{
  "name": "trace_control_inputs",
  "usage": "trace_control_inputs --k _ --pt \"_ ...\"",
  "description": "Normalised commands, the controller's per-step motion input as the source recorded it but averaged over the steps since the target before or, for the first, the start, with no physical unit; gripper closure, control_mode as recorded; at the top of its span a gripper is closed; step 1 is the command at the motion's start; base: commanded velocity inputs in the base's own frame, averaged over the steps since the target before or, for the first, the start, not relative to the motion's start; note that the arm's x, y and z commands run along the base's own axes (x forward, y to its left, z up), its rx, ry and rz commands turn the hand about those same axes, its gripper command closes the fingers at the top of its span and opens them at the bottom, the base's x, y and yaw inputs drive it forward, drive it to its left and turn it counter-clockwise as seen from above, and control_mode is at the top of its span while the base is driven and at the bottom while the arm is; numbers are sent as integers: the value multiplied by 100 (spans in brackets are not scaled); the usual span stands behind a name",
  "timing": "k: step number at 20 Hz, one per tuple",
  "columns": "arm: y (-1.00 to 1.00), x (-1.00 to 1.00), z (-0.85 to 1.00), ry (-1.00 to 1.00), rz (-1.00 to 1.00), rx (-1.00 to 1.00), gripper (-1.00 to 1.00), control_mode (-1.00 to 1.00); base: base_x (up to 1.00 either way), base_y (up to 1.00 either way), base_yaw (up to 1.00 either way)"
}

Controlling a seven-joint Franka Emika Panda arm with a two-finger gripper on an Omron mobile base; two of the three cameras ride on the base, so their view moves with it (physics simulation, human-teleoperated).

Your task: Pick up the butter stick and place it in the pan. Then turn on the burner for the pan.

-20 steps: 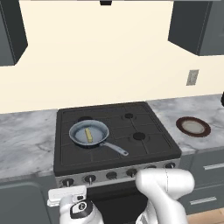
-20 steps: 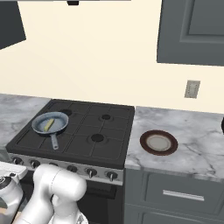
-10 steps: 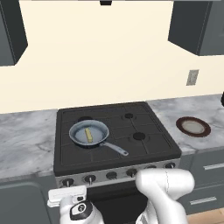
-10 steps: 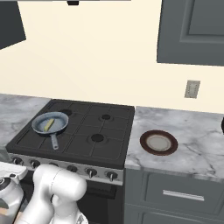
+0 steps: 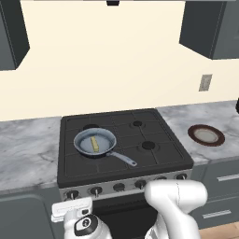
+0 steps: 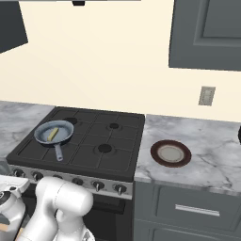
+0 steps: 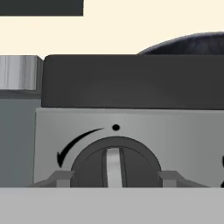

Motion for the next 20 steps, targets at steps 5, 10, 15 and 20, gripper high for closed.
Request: trace_control_inputs --k 5,10,15,20 --pt "0 0 0 0 -10 -18 100 -100 0 0 0" --pt "0 0 0 0 -11 -18 100 -100 0 0 0" --pt "0 0 0 0 -11 -19 100 -100 0 0 0" --pt "0 0 0 0 -11 -19 100 -100 0 0 0"
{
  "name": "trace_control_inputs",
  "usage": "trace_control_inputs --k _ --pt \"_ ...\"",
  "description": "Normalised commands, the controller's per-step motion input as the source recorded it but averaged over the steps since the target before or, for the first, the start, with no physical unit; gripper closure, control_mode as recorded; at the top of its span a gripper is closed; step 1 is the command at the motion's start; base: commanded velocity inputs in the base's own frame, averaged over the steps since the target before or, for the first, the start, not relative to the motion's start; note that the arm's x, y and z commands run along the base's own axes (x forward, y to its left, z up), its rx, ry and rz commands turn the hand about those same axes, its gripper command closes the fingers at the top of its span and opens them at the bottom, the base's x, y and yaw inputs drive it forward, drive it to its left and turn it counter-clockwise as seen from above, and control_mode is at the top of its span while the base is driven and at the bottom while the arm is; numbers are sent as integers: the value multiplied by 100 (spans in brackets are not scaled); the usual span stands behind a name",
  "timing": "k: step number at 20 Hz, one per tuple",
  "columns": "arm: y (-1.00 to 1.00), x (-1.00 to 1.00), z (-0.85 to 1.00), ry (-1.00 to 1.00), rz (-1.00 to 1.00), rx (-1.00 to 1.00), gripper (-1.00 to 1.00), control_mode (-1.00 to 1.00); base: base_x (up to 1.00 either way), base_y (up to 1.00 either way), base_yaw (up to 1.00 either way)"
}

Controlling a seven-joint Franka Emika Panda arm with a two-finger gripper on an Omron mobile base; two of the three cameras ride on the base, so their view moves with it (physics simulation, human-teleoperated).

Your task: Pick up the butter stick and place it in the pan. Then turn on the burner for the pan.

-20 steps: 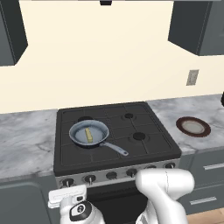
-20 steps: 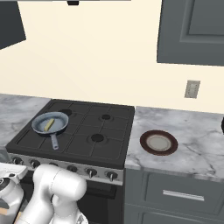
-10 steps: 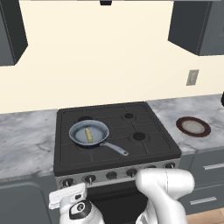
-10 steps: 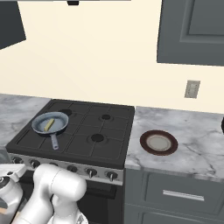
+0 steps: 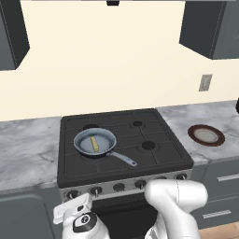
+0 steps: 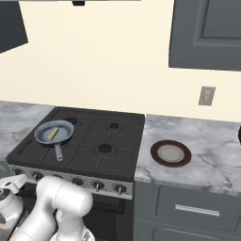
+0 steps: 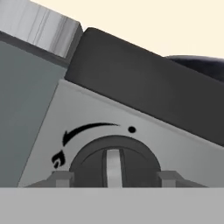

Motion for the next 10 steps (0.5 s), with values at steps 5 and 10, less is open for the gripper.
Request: trace_control_inputs --k 5,10 --pt "0 0 -2 0 -11 -20 100 -100 0 0 0" --pt "0 0 -7 0 -10 -21 100 -100 0 0 0"
